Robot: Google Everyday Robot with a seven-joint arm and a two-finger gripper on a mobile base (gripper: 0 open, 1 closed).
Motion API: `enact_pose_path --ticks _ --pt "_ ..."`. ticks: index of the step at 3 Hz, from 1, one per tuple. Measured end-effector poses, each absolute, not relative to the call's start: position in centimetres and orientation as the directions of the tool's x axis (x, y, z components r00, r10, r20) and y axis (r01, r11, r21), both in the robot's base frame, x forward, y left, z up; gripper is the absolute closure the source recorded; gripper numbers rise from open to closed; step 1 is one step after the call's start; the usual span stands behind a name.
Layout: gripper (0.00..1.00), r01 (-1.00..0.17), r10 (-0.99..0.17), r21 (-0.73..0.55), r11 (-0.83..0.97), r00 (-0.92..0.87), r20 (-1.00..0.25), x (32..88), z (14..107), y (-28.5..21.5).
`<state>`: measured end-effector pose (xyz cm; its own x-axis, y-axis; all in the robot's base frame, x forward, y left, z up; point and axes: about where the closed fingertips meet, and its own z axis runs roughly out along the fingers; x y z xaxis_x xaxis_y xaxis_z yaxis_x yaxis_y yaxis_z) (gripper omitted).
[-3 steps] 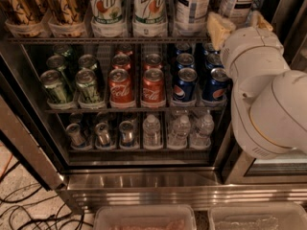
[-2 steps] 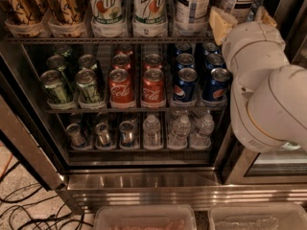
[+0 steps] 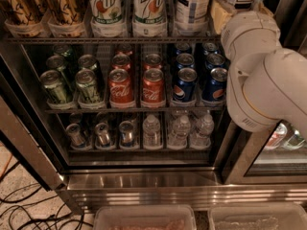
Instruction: Pick blue plastic bottle from top shelf of fridge
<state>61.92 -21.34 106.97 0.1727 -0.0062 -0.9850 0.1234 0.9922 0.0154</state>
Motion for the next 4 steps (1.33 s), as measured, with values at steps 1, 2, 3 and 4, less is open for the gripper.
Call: enact_pose_path --ticks 1,2,3,4 --pt "0.26 0.119 0.000 0.020 0.993 0.170 -0.985 62.73 106.93 -21.18" --pt "0.44 0.119 0.000 0.020 0.993 0.170 -0.985 62.73 106.93 -21.18" --pt "0.68 0.119 0.000 0.020 0.993 0.170 -0.985 62.73 106.93 -21.18" --pt "0.91 0.119 0.000 0.020 0.993 0.170 -0.985 62.73 106.93 -21.18"
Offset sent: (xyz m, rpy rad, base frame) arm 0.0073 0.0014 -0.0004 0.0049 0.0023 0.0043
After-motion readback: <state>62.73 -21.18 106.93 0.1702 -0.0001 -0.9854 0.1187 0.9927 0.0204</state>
